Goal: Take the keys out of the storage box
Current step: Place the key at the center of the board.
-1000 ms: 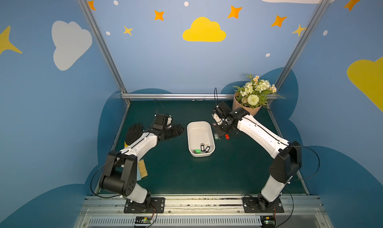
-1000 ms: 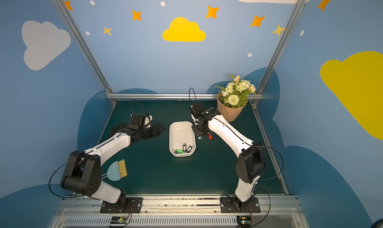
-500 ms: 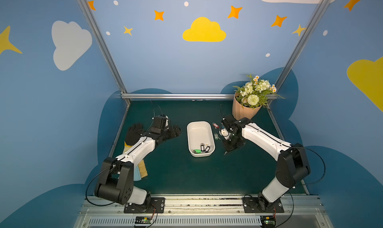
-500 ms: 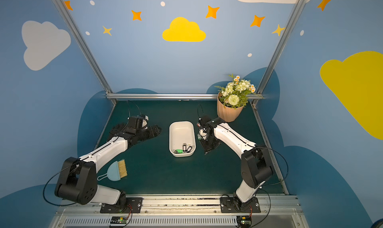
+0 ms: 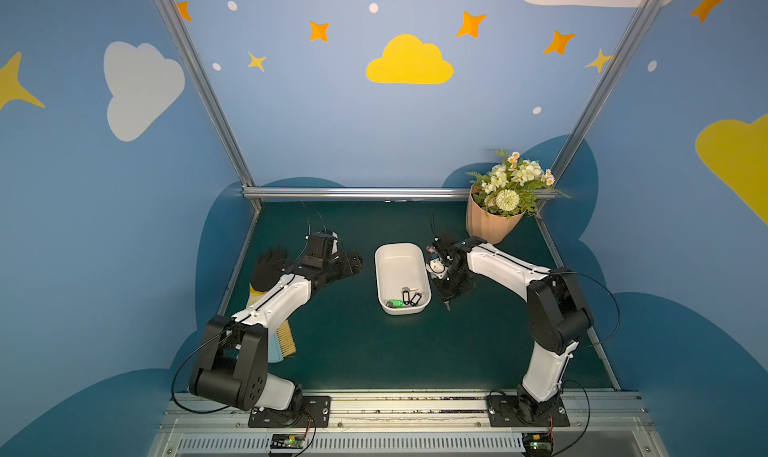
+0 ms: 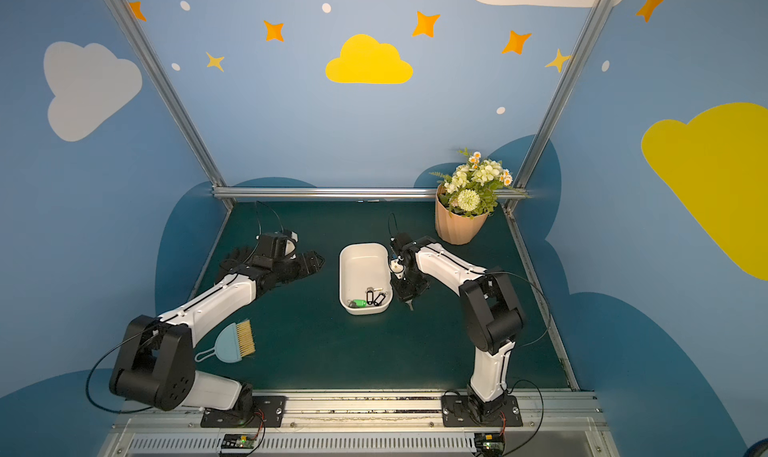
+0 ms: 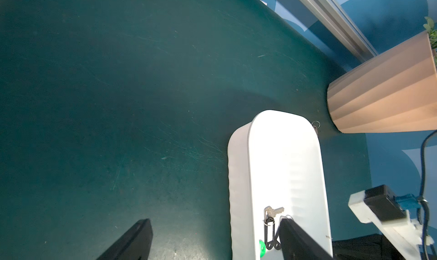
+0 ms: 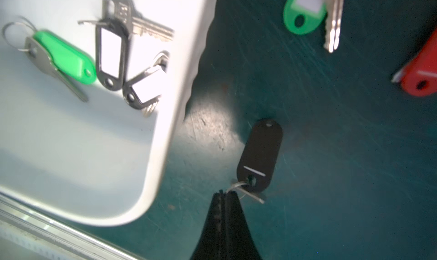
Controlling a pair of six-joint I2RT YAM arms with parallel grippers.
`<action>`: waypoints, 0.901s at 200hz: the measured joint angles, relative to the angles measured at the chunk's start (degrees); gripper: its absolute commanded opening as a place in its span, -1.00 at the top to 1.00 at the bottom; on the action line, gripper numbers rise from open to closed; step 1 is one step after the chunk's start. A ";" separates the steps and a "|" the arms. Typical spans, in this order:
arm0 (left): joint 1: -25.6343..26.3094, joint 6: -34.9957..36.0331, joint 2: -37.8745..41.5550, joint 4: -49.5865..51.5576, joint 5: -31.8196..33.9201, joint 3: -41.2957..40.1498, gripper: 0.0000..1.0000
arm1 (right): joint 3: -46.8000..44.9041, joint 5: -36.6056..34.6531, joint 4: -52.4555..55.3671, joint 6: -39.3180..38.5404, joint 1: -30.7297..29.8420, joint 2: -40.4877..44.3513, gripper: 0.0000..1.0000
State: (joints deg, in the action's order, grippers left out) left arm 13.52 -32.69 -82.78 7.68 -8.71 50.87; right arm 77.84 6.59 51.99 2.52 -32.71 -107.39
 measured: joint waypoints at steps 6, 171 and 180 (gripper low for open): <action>0.00 0.00 0.11 0.00 0.00 0.00 -0.80 | 0.09 0.04 -0.48 0.02 0.00 -0.50 1.00; -0.66 4.61 0.81 0.92 -9.75 1.27 -0.78 | 9.77 -4.00 5.79 1.55 0.55 4.37 0.40; -0.72 4.87 0.42 1.09 -11.98 1.79 -0.77 | 12.55 -4.07 6.60 0.76 0.17 4.92 0.36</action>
State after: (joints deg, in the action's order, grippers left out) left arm 12.80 -27.81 -82.37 8.78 -20.69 52.66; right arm 90.39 2.52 58.59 3.29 -32.53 -102.48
